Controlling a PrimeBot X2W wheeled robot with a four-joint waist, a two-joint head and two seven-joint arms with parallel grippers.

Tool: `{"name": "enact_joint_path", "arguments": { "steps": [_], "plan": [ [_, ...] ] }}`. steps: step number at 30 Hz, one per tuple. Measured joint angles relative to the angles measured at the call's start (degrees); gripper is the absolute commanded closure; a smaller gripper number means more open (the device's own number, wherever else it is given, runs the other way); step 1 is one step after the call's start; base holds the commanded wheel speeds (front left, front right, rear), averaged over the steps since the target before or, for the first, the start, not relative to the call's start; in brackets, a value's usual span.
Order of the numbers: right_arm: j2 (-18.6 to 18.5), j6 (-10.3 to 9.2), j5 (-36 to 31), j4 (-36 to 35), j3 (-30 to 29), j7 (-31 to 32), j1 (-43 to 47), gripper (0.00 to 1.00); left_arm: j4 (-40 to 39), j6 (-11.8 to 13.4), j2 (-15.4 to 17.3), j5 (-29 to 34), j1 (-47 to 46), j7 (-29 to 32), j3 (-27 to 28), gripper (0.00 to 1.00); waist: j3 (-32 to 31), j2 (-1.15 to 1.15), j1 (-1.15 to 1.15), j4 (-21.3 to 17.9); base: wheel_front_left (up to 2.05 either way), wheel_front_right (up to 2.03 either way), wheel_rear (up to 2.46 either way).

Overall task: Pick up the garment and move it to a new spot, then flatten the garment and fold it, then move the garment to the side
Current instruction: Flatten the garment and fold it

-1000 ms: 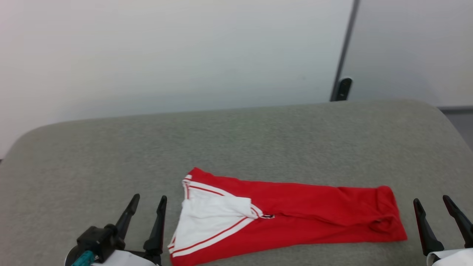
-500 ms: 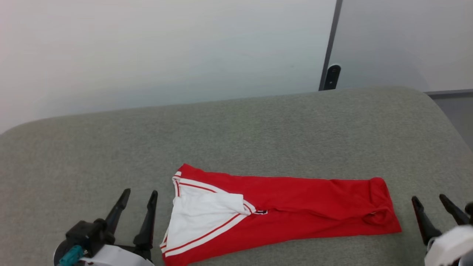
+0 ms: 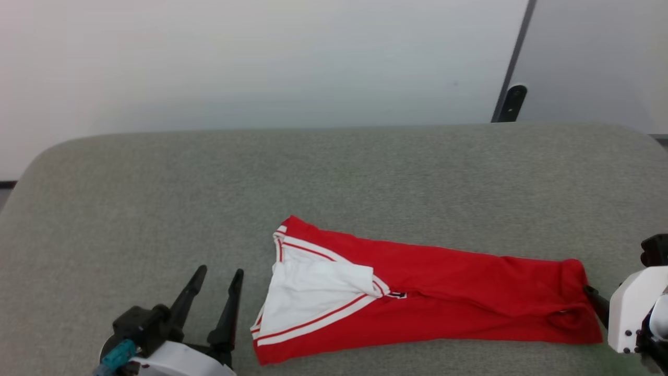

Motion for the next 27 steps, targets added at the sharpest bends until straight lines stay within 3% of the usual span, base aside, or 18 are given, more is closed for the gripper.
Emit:
{"name": "enact_joint_path", "arguments": {
  "steps": [19,27],
  "plan": [
    [4.86,0.00,-11.70,13.03,-6.12,18.76,-11.00,0.00,2.45,0.00,1.36,-6.24,-5.44,0.00,-5.46,0.00,6.08,0.00,0.00,5.58,0.00,0.00,0.00],
    [6.20,0.03,-16.30,17.26,-10.20,23.70,-14.61,0.00,3.05,0.00,1.58,-7.53,-6.70,0.00,-6.64,0.00,7.42,0.00,0.00,6.44,0.00,0.00,0.00]
  ]
}}
